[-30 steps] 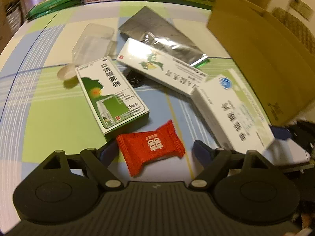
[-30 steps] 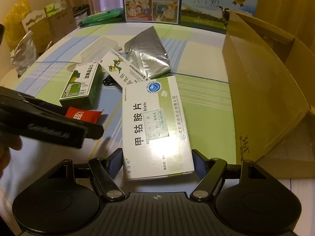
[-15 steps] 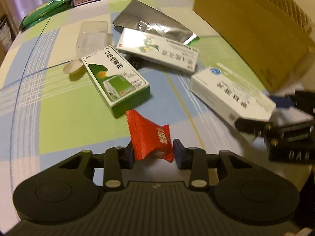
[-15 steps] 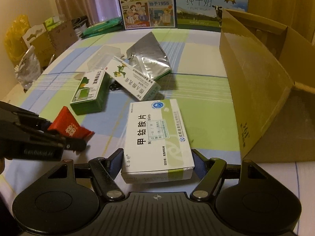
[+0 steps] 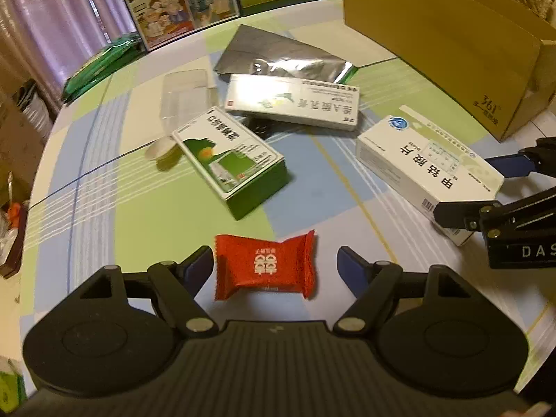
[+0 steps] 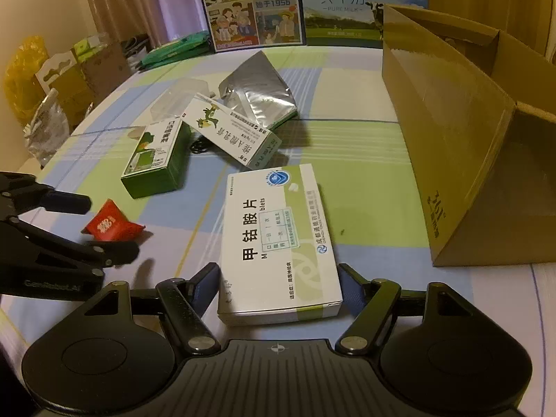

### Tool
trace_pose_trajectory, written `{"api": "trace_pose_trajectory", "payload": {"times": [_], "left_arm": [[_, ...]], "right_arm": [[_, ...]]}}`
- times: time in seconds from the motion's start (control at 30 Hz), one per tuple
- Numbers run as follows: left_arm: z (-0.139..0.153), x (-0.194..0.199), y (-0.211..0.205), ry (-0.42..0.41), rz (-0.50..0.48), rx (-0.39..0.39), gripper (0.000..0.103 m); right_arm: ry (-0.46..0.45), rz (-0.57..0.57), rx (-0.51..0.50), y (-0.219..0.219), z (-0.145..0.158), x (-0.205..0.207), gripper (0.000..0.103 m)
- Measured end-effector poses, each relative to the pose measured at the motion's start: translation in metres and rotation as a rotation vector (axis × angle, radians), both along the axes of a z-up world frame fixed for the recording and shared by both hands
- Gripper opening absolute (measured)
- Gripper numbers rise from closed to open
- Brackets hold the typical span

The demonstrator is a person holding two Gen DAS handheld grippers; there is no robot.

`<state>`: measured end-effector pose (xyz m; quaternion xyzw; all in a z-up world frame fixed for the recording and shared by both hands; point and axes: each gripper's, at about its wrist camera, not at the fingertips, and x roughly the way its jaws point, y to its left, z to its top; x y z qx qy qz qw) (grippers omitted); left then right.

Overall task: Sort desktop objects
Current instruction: 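Grasp the red candy packet with the left tool while the right tool holds the medicine box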

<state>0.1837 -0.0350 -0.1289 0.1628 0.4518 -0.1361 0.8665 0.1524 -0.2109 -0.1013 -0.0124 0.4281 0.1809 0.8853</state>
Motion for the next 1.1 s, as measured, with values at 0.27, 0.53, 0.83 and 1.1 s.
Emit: {"api": "trace_pose_trajectory", "payload": {"times": [0.27, 0.53, 0.83, 1.1], "left_arm": [[-0.009, 0.007, 0.013, 0.039, -0.056, -0.017, 0.070], [-0.006, 0.010, 0.017, 0.057, -0.077, -0.051, 0.046], [-0.001, 0.006, 0.018, 0.073, -0.062, -0.096, 0.039], [0.002, 0.003, 0.017, 0.075, -0.050, -0.125, 0.038]], "right_arm": [[-0.002, 0.004, 0.006, 0.001, -0.004, -0.001, 0.071], [-0.016, -0.002, 0.021, 0.000, -0.006, -0.001, 0.077], [-0.034, 0.003, 0.022, 0.005, -0.009, 0.003, 0.081], [-0.063, 0.013, -0.004, 0.014, -0.012, 0.015, 0.081]]}}
